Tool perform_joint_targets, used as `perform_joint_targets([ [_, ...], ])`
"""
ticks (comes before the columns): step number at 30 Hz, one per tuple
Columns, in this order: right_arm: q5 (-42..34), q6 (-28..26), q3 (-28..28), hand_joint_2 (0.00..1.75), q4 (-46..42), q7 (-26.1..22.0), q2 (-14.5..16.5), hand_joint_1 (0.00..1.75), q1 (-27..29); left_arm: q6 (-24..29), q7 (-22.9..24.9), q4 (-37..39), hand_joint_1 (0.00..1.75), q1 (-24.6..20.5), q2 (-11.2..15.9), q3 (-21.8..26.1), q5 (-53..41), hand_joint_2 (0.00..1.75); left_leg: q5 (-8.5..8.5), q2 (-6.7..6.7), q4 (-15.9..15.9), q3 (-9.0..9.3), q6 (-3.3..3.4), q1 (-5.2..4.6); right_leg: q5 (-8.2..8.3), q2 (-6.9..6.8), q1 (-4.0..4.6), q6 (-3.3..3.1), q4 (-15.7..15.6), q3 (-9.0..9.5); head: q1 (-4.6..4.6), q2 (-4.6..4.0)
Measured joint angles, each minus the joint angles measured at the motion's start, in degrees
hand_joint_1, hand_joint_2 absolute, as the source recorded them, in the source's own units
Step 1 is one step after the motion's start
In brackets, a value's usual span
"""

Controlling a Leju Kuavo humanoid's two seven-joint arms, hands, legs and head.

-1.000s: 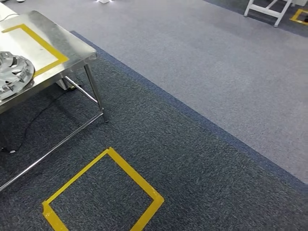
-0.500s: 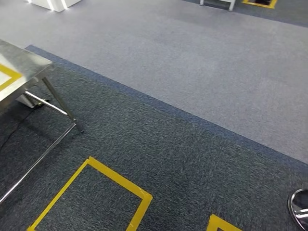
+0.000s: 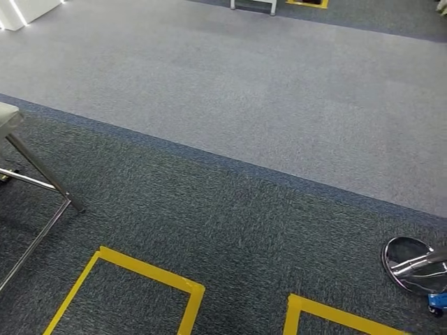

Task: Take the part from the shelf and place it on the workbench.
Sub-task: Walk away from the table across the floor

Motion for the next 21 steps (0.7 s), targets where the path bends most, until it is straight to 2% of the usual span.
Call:
perform_joint_targets([
  [1,0.0,0.0,0.0,0.00,0.0,0.0,0.0,0.00,-0.1,0.0,0.0,0.0,0.00,0.0,0.0,0.0,-0.1,0.00,-0.02,0.90,0.0,-0.04,0.15,-0.09,-1.86,-1.61,0.01,0.19,3.7,-1.81,0.14,0.00],
  [2,0.0,0.0,0.0,0.00,0.0,0.0,0.0,0.00,-0.2,0.0,0.1,0.0,0.00,0.1,0.0,0.0,-0.1,0.00,-0.04,1.90,0.0,-0.07,0.22,-0.17,-3.49,-2.34,-0.09,0.39,7.5,-3.64,0.20,0.00],
  [3,0.0,0.1,0.0,0.00,0.0,0.0,0.0,0.00,-0.2,-0.1,0.2,0.0,0.00,0.2,0.0,0.0,-0.2,0.00,-0.06,2.85,0.0,-0.08,0.23,-0.21,-4.29,-2.66,-0.20,0.55,10.1,-4.83,0.20,0.00],
  [4,0.1,0.1,0.0,0.00,0.0,0.0,0.0,0.00,-0.1,-0.1,0.3,0.0,0.00,0.2,0.1,0.0,-0.2,0.00,-0.08,3.71,0.0,-0.08,0.22,-0.23,-4.09,-2.89,-0.30,0.67,10.8,-5.02,0.21,0.00],
  [5,0.1,0.1,0.0,0.00,0.0,-0.1,0.0,0.00,0.0,-0.1,0.3,0.0,0.00,0.1,0.1,0.0,-0.3,0.00,-0.13,4.50,0.0,-0.05,0.16,-0.23,-2.86,-3.22,-0.38,0.72,9.2,-3.94,0.22,0.00],
  [6,0.1,0.1,0.0,0.00,0.0,-0.1,0.0,0.00,0.0,-0.1,0.4,0.0,0.00,0.0,0.1,0.0,-0.4,0.00,-0.21,5.17,0.0,0.05,0.04,-0.22,-1.03,-4.00,-0.41,0.68,5.5,-1.74,0.23,0.00],
  [8,0.1,0.1,0.0,0.00,0.0,-0.2,0.0,0.00,-0.2,-0.1,0.4,0.0,0.00,-0.1,0.0,0.0,-0.4,0.00,-0.50,6.36,0.1,0.29,-0.46,-0.46,1.32,-6.77,-0.16,0.27,-2.3,2.76,0.24,0.00],
  [9,0.1,0.1,0.0,0.00,0.0,-0.3,0.0,0.00,-0.3,-0.1,0.4,0.0,0.00,-0.1,0.1,0.0,-0.5,0.00,-0.63,6.88,0.2,0.43,-0.78,-0.61,1.67,-7.65,0.03,-0.07,-4.5,4.00,0.21,0.00],
  [10,0.1,0.1,0.0,0.00,0.0,-0.3,0.0,0.00,-0.3,-0.1,0.4,0.0,0.00,-0.1,0.1,0.0,-0.5,0.00,-0.70,7.42,0.2,0.57,-1.10,-0.73,1.55,-7.90,0.23,-0.44,-5.2,4.38,0.20,0.00],
  [12,0.1,0.1,0.0,0.00,0.0,-0.4,0.0,0.00,-0.2,-0.1,0.4,0.0,0.00,-0.3,0.1,0.0,-0.5,0.00,-0.92,8.19,0.2,0.92,-1.75,-0.60,1.76,-6.54,0.28,-1.23,-5.3,4.24,0.20,0.00],
  [13,0.2,0.1,0.0,0.00,0.0,-0.4,0.0,0.00,-0.2,-0.1,0.3,0.0,0.00,-0.3,0.1,0.0,-0.5,0.00,-1.48,7.57,0.6,0.89,-2.07,-0.45,1.87,-5.95,0.21,-1.62,-5.4,4.27,0.13,0.00],
  [14,0.2,0.1,0.0,0.00,0.0,-0.4,0.0,0.00,-0.1,-0.1,0.3,0.0,0.00,-0.3,0.1,0.0,-0.5,0.00,-2.65,6.38,2.0,0.46,-2.31,-0.32,2.03,-5.32,0.11,-2.04,-5.6,4.33,0.01,0.00],
  [16,0.2,0.1,0.0,0.00,0.0,-0.4,0.0,0.00,-0.2,-0.1,0.3,0.0,0.00,-0.2,0.2,0.0,-0.5,0.00,-6.36,3.38,8.3,-2.04,-2.47,-0.20,2.26,-3.97,0.06,-2.60,-5.7,4.49,-0.28,0.00],
  [17,0.2,0.2,0.0,0.00,0.0,-0.4,0.0,0.00,-0.3,-0.1,0.4,0.0,0.00,-0.1,0.2,0.0,-0.5,0.00,-8.11,2.62,12.2,-3.80,-2.44,-0.21,2.34,-3.14,0.14,-2.73,-5.7,4.46,-0.33,0.00],
  [18,0.2,0.2,0.0,0.00,0.0,-0.4,0.0,0.00,-0.3,-0.2,0.4,0.0,0.00,0.0,0.2,0.0,-0.5,0.00,-9.01,2.25,15.3,-5.22,-2.39,-0.22,2.36,-2.26,0.23,-2.77,-5.6,4.48,-0.31,0.00],
  [19,0.2,0.3,0.0,0.00,0.0,-0.4,0.0,0.00,-0.2,-0.2,0.4,0.0,0.00,0.1,0.2,0.0,-0.5,0.00,-8.78,2.06,16.6,-5.95,-2.31,-0.23,2.37,-1.36,0.31,-2.79,-5.6,4.52,-0.31,0.00],
  [20,0.2,0.4,0.0,0.00,0.0,-0.4,0.0,0.00,-0.2,-0.3,0.5,0.1,0.00,0.2,0.2,0.0,-0.5,0.00,-7.37,1.88,15.6,-5.72,-2.18,-0.23,2.37,-0.46,0.37,-2.79,-5.6,4.59,-0.30,0.00],
  [21,0.2,0.4,0.0,0.00,0.0,-0.5,0.0,0.00,-0.1,-0.4,0.5,0.1,0.00,0.2,0.2,0.0,-0.4,0.00,-5.15,1.48,12.7,-4.62,-2.01,-0.22,2.36,0.39,0.39,-2.77,-5.5,4.66,-0.30,0.00],
])
